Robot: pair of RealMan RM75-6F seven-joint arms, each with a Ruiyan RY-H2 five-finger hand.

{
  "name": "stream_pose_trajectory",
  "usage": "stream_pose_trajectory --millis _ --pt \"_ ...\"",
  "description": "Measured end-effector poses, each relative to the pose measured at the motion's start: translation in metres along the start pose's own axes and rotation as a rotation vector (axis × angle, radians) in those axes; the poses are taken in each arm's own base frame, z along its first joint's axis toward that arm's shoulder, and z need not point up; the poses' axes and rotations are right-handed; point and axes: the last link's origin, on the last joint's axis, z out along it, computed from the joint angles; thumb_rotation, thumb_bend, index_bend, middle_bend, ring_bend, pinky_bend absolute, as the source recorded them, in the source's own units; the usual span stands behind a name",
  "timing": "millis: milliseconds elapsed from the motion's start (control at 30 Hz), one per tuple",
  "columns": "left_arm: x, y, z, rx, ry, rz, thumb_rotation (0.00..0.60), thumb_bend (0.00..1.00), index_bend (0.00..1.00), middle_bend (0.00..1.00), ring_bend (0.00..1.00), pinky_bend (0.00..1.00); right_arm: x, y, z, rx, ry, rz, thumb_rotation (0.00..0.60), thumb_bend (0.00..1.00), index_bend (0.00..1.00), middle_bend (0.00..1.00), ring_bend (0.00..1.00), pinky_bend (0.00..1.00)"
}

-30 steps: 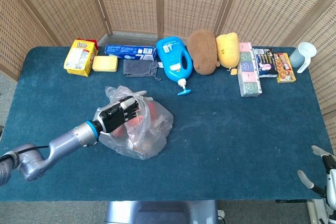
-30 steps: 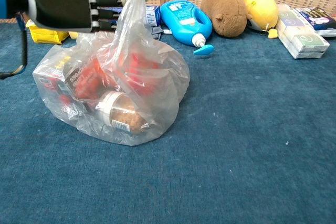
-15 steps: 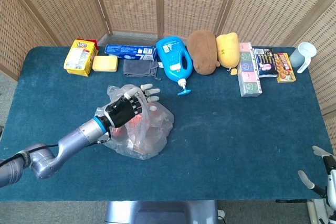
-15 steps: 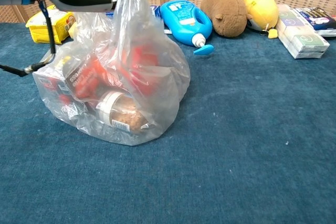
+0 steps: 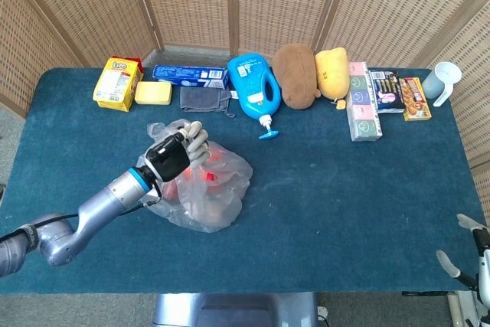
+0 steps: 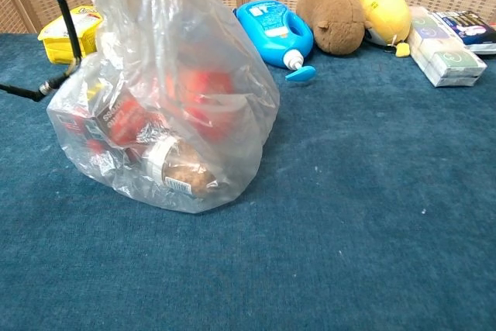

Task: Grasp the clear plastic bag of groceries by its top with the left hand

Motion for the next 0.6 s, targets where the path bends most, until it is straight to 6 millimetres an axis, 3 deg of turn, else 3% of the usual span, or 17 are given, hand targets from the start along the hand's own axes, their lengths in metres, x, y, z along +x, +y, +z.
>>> stream_pose_trajectory --millis 133,600 --pt "-0.01 0.008 -0.006 -0.014 -0.004 0.025 0.535 0.78 0.79 0.86 0.86 0.86 0.001 -0.001 -0.001 0.005 0.006 0.006 0.0 0.25 0.22 0.32 0.3 0.27" --pt "-0.061 0.059 -0.019 -0.109 -0.088 0.115 0.533 0.75 0.79 0.86 0.86 0.86 0.001 -0.003 -0.002 0.016 0.012 0.026 0.0 0.25 0.22 0.32 0.3 0.27"
